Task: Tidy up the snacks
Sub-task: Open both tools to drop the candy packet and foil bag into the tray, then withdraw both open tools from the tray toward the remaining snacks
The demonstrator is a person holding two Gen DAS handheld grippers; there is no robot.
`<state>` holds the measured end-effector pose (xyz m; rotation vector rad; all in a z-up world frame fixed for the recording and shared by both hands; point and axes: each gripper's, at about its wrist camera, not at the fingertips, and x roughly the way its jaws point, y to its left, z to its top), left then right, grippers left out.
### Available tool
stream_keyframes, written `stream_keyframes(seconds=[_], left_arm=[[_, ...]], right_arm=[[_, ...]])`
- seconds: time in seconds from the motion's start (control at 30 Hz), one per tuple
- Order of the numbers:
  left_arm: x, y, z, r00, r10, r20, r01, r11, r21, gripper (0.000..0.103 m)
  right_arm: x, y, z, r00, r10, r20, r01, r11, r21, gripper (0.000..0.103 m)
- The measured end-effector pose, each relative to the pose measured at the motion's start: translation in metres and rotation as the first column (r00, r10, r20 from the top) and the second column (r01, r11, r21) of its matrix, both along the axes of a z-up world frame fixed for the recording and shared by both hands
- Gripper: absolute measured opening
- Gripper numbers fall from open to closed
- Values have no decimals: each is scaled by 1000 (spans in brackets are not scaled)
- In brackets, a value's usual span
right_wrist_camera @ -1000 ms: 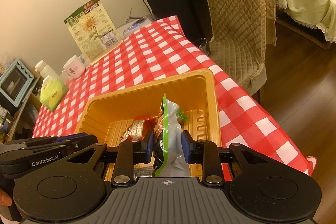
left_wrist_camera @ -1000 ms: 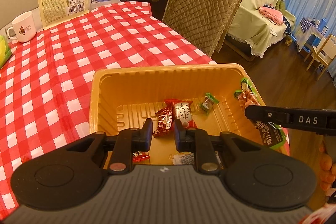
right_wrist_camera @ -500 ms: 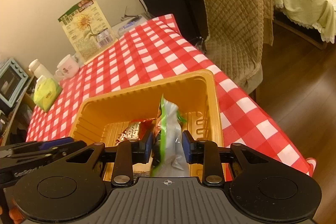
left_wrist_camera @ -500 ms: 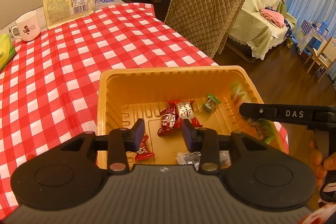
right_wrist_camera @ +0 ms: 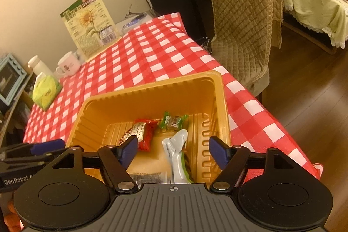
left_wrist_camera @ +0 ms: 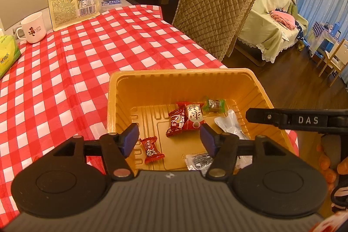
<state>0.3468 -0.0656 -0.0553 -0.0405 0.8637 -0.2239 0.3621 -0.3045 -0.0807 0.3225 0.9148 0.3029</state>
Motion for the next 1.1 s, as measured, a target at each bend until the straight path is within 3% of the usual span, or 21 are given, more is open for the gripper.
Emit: stream_keyframes(seconds=[0.53, 0.7, 1.1], left_arm=[[-29, 1, 16, 999, 22, 28, -22, 1000, -18, 74], [-50, 6, 28, 998, 25, 52, -23, 999, -33, 79], [-113, 34, 46, 994, 86, 72, -82, 995, -49, 80]], right_arm=[[-29, 0, 12, 998, 52, 19, -51, 998, -32, 88], [-44, 2, 20, 996, 86, 38, -85, 996, -22, 90], [-82, 21, 38, 981, 183, 69, -183, 983, -14, 92]])
